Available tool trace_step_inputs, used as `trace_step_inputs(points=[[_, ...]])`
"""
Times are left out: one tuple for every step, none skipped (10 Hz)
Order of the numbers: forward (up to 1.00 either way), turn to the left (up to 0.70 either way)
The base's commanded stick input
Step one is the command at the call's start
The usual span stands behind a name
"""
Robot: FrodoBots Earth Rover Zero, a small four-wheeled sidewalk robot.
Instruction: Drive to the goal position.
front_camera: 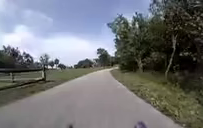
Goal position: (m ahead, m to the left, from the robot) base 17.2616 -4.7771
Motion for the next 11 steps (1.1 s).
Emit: trace_step_inputs(points=[[0.7, 0.0], [0.7, 0.0], [0.7, 0.0], [0.7, 0.0], [0.7, 0.0], [0.7, 0.0], [0.7, 0.0], [0.7, 0.0], [0.7, 0.0], [0.7, 0.0], [0.7, 0.0]])
